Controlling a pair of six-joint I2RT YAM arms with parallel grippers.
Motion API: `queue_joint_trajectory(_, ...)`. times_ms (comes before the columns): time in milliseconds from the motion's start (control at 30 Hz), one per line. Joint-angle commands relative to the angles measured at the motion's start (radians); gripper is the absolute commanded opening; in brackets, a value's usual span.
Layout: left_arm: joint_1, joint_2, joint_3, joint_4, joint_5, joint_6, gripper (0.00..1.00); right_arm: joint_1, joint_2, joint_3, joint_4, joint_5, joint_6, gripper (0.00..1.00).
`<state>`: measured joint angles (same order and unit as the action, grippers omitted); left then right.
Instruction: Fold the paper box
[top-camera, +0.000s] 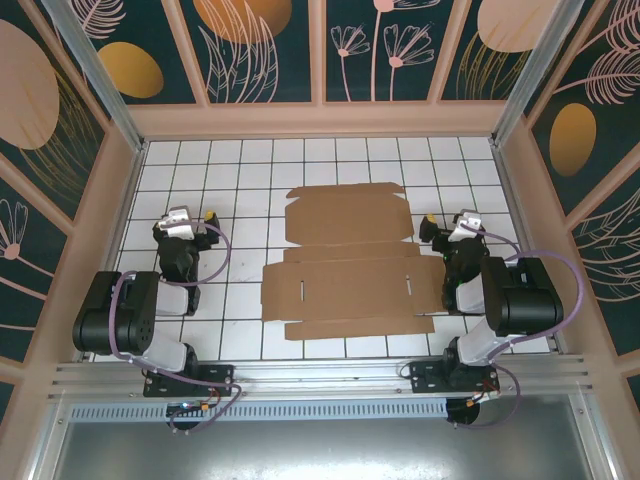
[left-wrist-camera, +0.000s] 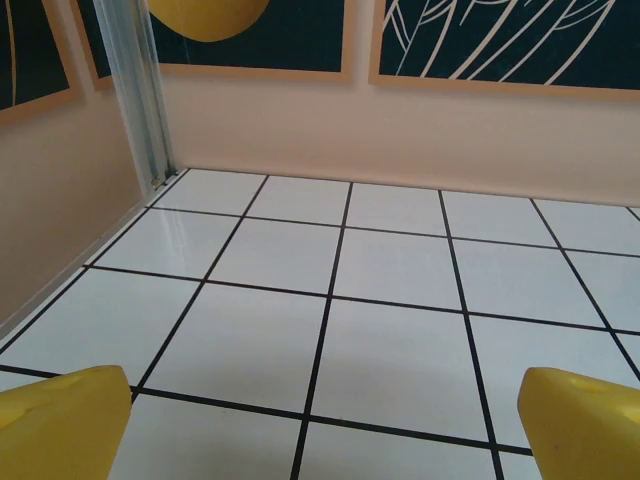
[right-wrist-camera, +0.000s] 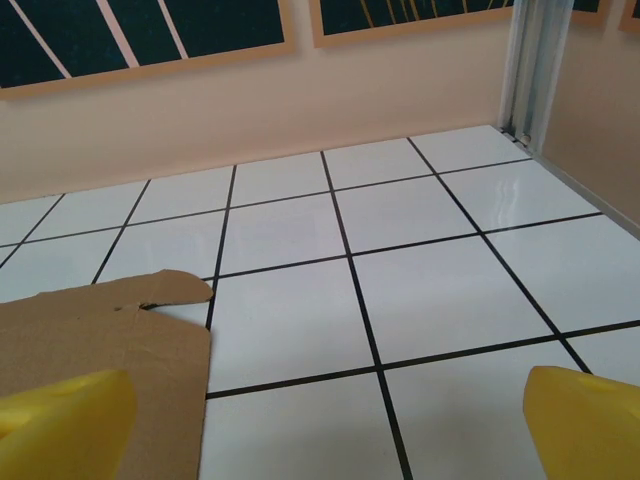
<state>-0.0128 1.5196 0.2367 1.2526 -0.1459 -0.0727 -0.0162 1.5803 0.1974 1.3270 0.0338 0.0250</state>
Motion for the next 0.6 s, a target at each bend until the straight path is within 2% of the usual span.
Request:
queue_joint_trajectory(0,0.007,-0.002,0.001,0.015,-0.009,-0.013,0.99,-0.007,-0.013,0.016,0.013,-0.007,-0.011,0.99)
queue_joint_trajectory(567,0.007,-0.002,0.001,0.015,-0.009,-0.012,0.99,-0.011,-0.015,0.022,0.001,-0.053,-0.022,0.99)
